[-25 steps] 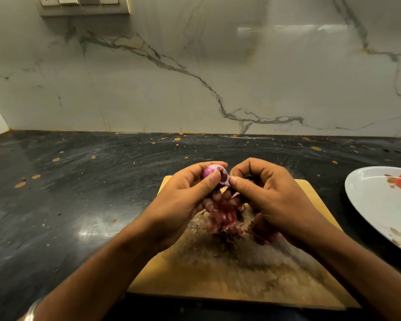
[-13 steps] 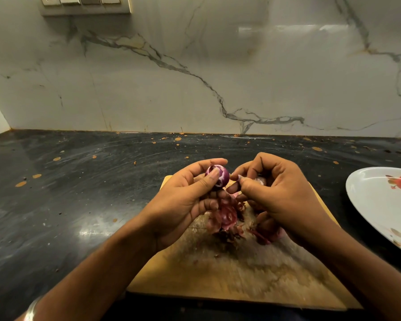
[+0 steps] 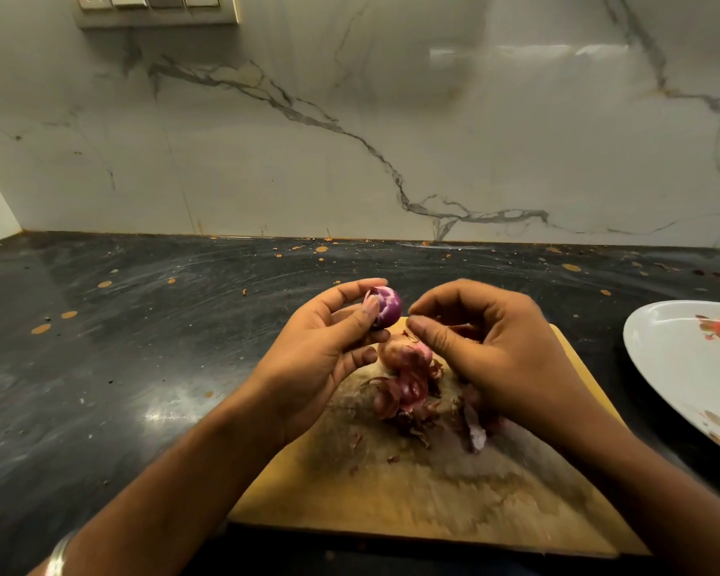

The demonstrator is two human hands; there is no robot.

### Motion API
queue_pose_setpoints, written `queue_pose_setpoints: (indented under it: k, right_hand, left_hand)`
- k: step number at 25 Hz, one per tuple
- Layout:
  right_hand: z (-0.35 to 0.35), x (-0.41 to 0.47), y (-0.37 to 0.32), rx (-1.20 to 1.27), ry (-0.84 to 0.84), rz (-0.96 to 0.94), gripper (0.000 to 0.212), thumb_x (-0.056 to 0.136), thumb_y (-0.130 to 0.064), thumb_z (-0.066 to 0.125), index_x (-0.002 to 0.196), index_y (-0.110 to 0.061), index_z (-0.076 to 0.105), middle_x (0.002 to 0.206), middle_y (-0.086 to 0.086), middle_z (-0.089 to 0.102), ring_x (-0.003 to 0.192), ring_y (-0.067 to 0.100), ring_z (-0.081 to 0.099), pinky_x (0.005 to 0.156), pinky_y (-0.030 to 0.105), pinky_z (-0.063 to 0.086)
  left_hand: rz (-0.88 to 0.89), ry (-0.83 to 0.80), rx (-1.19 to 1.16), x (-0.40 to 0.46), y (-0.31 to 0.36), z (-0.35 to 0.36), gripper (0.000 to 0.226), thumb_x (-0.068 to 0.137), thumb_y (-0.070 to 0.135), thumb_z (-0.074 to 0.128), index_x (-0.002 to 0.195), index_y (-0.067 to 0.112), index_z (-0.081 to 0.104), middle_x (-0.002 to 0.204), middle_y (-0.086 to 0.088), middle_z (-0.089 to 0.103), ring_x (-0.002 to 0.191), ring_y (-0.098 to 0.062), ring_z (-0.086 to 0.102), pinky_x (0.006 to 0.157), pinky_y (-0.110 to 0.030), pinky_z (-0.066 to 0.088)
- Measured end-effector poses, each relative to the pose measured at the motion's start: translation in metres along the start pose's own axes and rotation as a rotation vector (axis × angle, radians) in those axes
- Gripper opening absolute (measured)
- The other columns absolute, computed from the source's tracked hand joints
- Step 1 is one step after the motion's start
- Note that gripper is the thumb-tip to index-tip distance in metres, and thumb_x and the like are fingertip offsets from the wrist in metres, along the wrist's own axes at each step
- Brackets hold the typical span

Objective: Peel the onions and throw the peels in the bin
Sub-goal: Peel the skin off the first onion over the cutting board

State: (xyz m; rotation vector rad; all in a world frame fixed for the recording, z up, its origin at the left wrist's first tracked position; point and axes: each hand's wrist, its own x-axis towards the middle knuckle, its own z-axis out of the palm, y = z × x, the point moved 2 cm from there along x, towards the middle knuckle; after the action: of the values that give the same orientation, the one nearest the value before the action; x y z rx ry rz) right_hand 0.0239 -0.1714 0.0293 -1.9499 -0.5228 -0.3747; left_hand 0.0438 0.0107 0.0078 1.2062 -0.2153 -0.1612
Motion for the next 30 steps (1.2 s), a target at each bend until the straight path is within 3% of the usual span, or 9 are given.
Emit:
queue_pose_setpoints:
  k: [2, 8, 14, 19, 22, 26, 30]
  right_hand:
    - [-0.003, 0.001, 0.003, 0.041, 0.052, 0.034, 0.012, 0.086, -0.027, 0.075, 0.098, -0.025, 0.074, 0.08, -0.007, 0.073, 0.071, 0.005, 0.068, 0.063, 0.022, 0.054]
    - [-0.003, 0.002, 0.01, 0.205, 0.039, 0.112, 0.011, 0.088, -0.018, 0.073, 0.098, -0.016, 0.078, 0.084, 0.004, 0.078, 0.079, 0.019, 0.076, 0.067, 0.032, 0.062]
    - [-0.001, 0.003, 0.011, 0.293, 0.01, 0.114, 0.018, 0.088, -0.016, 0.072, 0.105, -0.018, 0.076, 0.089, 0.004, 0.078, 0.083, 0.02, 0.076, 0.068, 0.026, 0.06]
    - [-0.002, 0.001, 0.009, 0.102, 0.048, 0.021, 0.013, 0.089, -0.014, 0.071, 0.1, -0.015, 0.079, 0.082, -0.005, 0.078, 0.074, 0.005, 0.074, 0.062, 0.016, 0.054]
    - [-0.001, -0.001, 0.005, -0.032, 0.075, -0.058, 0.014, 0.089, -0.012, 0.071, 0.098, -0.018, 0.079, 0.076, -0.013, 0.075, 0.069, -0.001, 0.07, 0.06, 0.01, 0.05]
    - [-0.001, -0.002, 0.003, 0.047, 0.054, -0.094, 0.024, 0.09, -0.008, 0.07, 0.109, -0.02, 0.076, 0.095, -0.009, 0.078, 0.086, 0.004, 0.073, 0.072, 0.017, 0.056]
    - [0.001, 0.0, 0.001, 0.102, 0.038, -0.066, 0.02, 0.081, -0.023, 0.076, 0.101, -0.022, 0.077, 0.09, -0.009, 0.078, 0.082, 0.005, 0.075, 0.066, 0.018, 0.058]
  left_hand:
    - [0.007, -0.035, -0.012, -0.001, -0.001, 0.002, 0.039, 0.082, 0.016, 0.065, 0.121, 0.01, 0.065, 0.094, -0.012, 0.071, 0.073, -0.012, 0.064, 0.059, -0.018, 0.054]
    - [0.045, -0.065, 0.094, -0.004, -0.002, 0.005, 0.044, 0.076, 0.013, 0.07, 0.12, 0.013, 0.066, 0.108, -0.01, 0.075, 0.083, -0.012, 0.07, 0.059, -0.018, 0.053]
    - [0.103, -0.115, 0.129, -0.007, 0.001, 0.008, 0.041, 0.078, 0.008, 0.07, 0.118, 0.014, 0.068, 0.105, -0.008, 0.075, 0.088, -0.011, 0.072, 0.064, -0.016, 0.054]
    - [0.104, -0.075, 0.178, -0.007, -0.001, 0.005, 0.04, 0.076, 0.014, 0.071, 0.115, 0.014, 0.068, 0.109, -0.01, 0.074, 0.099, -0.021, 0.072, 0.074, -0.024, 0.058]
    - [0.13, -0.046, 0.245, -0.007, -0.001, 0.005, 0.036, 0.074, 0.019, 0.074, 0.11, 0.016, 0.071, 0.103, -0.006, 0.075, 0.088, -0.016, 0.072, 0.066, -0.023, 0.057]
    - [0.154, 0.0, 0.259, -0.006, 0.001, 0.002, 0.037, 0.07, 0.021, 0.077, 0.107, 0.016, 0.071, 0.098, -0.005, 0.076, 0.085, -0.013, 0.073, 0.064, -0.022, 0.055]
    - [0.167, 0.014, 0.222, -0.006, 0.001, 0.001, 0.037, 0.067, 0.017, 0.079, 0.104, 0.014, 0.073, 0.098, -0.006, 0.074, 0.085, -0.019, 0.074, 0.066, -0.025, 0.058]
